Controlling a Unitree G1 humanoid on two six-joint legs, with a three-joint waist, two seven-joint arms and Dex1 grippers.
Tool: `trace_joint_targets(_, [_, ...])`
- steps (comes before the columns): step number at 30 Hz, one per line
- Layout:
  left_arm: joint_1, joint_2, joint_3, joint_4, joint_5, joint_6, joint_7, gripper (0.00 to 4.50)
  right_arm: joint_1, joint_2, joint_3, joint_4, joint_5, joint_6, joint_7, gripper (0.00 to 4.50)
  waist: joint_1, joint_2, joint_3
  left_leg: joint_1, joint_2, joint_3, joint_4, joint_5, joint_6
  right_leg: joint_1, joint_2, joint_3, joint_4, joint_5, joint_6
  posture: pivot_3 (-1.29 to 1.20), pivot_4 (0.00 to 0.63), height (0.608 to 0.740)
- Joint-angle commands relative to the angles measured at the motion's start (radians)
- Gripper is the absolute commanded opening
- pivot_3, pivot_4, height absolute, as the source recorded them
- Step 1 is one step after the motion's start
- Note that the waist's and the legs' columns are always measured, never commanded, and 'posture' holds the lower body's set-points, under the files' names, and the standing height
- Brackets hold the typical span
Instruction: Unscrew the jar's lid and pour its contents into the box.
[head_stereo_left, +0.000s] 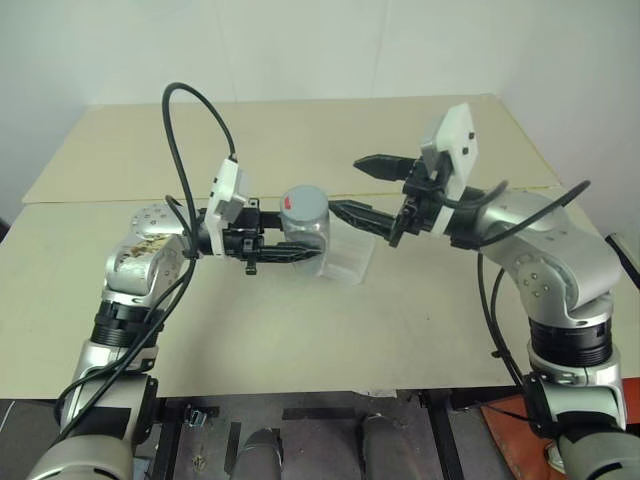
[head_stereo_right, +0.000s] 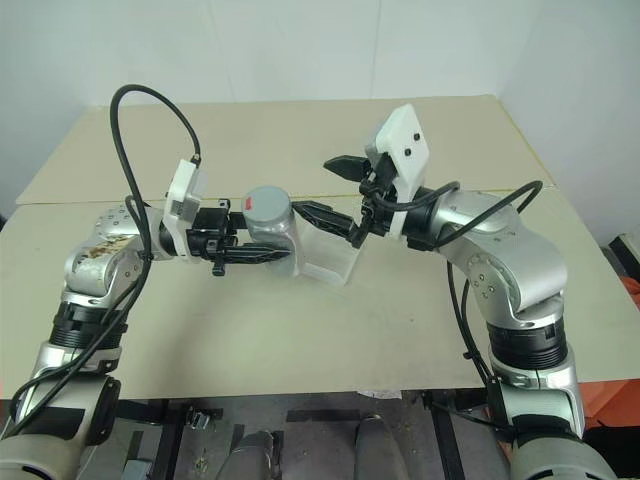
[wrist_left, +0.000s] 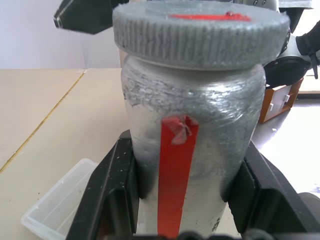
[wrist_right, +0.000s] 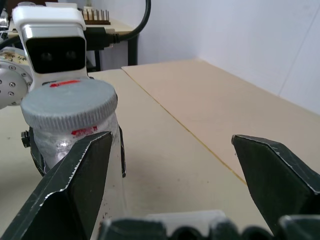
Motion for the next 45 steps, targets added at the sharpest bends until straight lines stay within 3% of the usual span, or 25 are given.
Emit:
trace_joint_targets(1, [-0.011, 0.002, 0.008, -0.014, -0.008, -0.009, -0.007, 1.93, 0.008, -0.036, -0.063, -0.057, 0.026, 0.012, 0.000, 4.46, 0.001, 0.000, 0.000, 0.000, 0.000, 0.000, 0.000, 0.000, 0.000, 0.000, 0.000, 0.000, 0.000, 0.000, 0.000, 0.00, 0.150, 0.740])
trace_joint_targets(7, [-0.026, 0.001, 0.010, 0.028, 0.008, -0.027, -0.005, 1.93, 0.048, -0.104, -0.108, -0.126, 0.122, 0.052, 0.067, 4.46, 0.001, 0.000, 0.000, 0.000, 0.000, 0.000, 0.000, 0.000, 0.000, 0.000, 0.000, 0.000, 0.000, 0.000, 0.000, 0.00, 0.150, 0.740])
trace_joint_targets(14, [-0.035, -0.015, 0.003, 0.059, 0.025, -0.044, -0.005, 1.93, -0.002, -0.067, -0.064, -0.160, 0.167, 0.060, 0.039, 4.46, 0.000, 0.000, 0.000, 0.000, 0.000, 0.000, 0.000, 0.000, 0.000, 0.000, 0.000, 0.000, 0.000, 0.000, 0.000, 0.00, 0.150, 0.740])
trace_joint_targets(24, [-0.033, -0.018, 0.003, 0.047, 0.022, -0.044, -0.002, 1.93, -0.099, 0.048, 0.096, -0.090, 0.056, 0.053, -0.028, 4.46, -0.001, 0.000, 0.000, 0.000, 0.000, 0.000, 0.000, 0.000, 0.000, 0.000, 0.000, 0.000, 0.000, 0.000, 0.000, 0.00, 0.150, 0.740])
trace_joint_targets(36, [-0.023, -0.014, 0.005, 0.034, 0.020, -0.043, 0.002, 1.93, -0.128, 0.091, 0.118, -0.048, 0.014, 0.071, -0.035, 4.46, 0.000, 0.000, 0.000, 0.000, 0.000, 0.000, 0.000, 0.000, 0.000, 0.000, 0.000, 0.000, 0.000, 0.000, 0.000, 0.00, 0.150, 0.740])
trace_joint_targets(39, [-0.022, -0.013, 0.005, 0.031, 0.019, -0.041, 0.002, 1.93, -0.129, 0.094, 0.118, -0.049, 0.014, 0.075, -0.035, 3.87, -0.001, 0.000, 0.000, 0.000, 0.000, 0.000, 0.000, 0.000, 0.000, 0.000, 0.000, 0.000, 0.000, 0.000, 0.000, 0.00, 0.150, 0.740])
trace_joint_targets(42, [-0.021, -0.012, 0.005, 0.030, 0.018, -0.041, 0.002, 1.93, -0.129, 0.096, 0.114, -0.054, 0.018, 0.079, -0.033, 2.91, -0.001, 0.000, 0.000, 0.000, 0.000, 0.000, 0.000, 0.000, 0.000, 0.000, 0.000, 0.000, 0.000, 0.000, 0.000, 0.00, 0.150, 0.740])
trace_joint_targets(45, [-0.020, -0.012, 0.003, 0.031, 0.020, -0.044, 0.001, 1.93, -0.133, 0.101, 0.096, -0.057, 0.036, 0.092, -0.034, 2.76, 0.000, 0.000, 0.000, 0.000, 0.000, 0.000, 0.000, 0.000, 0.000, 0.000, 0.000, 0.000, 0.000, 0.000, 0.000, 0.00, 0.150, 0.740])
